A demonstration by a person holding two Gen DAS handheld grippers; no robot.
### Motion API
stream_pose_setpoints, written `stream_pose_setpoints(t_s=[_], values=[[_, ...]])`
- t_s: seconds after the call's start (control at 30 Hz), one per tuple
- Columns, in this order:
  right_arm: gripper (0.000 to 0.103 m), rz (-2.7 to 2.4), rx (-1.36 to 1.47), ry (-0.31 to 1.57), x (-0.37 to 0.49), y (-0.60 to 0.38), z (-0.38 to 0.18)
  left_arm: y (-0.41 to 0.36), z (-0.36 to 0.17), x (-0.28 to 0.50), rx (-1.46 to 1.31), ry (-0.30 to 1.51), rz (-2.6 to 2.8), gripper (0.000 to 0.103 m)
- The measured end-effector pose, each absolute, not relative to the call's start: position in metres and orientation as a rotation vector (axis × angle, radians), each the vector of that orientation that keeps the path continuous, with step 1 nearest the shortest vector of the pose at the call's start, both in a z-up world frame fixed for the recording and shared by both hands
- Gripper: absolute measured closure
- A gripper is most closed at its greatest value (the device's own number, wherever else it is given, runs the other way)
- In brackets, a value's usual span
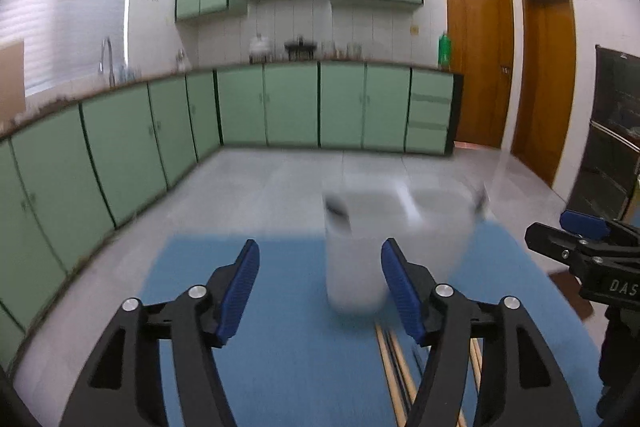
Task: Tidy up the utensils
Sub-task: 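Lift both spoons over the white cups and open both tools to drop them in, then grasp a plain wooden chopstick with the left tool while the right grasps a red-patterned chopstick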
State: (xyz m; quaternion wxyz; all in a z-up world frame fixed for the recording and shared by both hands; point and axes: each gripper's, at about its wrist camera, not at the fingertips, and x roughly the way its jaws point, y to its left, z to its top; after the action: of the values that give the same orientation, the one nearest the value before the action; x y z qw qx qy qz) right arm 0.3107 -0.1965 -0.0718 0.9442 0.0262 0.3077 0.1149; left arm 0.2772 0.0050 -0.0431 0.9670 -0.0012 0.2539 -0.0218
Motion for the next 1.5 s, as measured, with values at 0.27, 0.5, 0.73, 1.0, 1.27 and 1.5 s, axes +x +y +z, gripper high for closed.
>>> stream_pose_setpoints(t_s=[0.27, 0.5, 0.73, 1.0, 1.27, 1.5], values=[[0.019, 0.211, 0.029, 0.817, 0.214, -0.191, -0.138, 0.004, -0.112, 0.204, -0.022, 0.792, -0.065, 0.038], [0.019, 0.241, -0.035, 0.875, 0.155, -0.176, -0.162, 0.007, -0.132, 0.168, -0.021, 0.875, -0.053, 0.035], [0.019, 0.217, -0.063, 0.903, 0.141, -0.167, -0.176, -0.002, -0.143, 0.152, -0.017, 0.907, -0.052, 0.034], [0.022, 0.172, -0.114, 0.917, 0.146, -0.162, -0.18, -0.006, -0.143, 0.149, 0.001, 0.903, -0.045, 0.032], [0.028, 0.107, -0.112, 0.898, 0.148, -0.184, -0.178, -0.009, -0.142, 0.149, 0.005, 0.901, -0.049, 0.031], [0.059, 0.171, -0.103, 0.896, 0.148, -0.176, -0.179, -0.02, -0.141, 0.148, 0.007, 0.899, -0.086, 0.03]])
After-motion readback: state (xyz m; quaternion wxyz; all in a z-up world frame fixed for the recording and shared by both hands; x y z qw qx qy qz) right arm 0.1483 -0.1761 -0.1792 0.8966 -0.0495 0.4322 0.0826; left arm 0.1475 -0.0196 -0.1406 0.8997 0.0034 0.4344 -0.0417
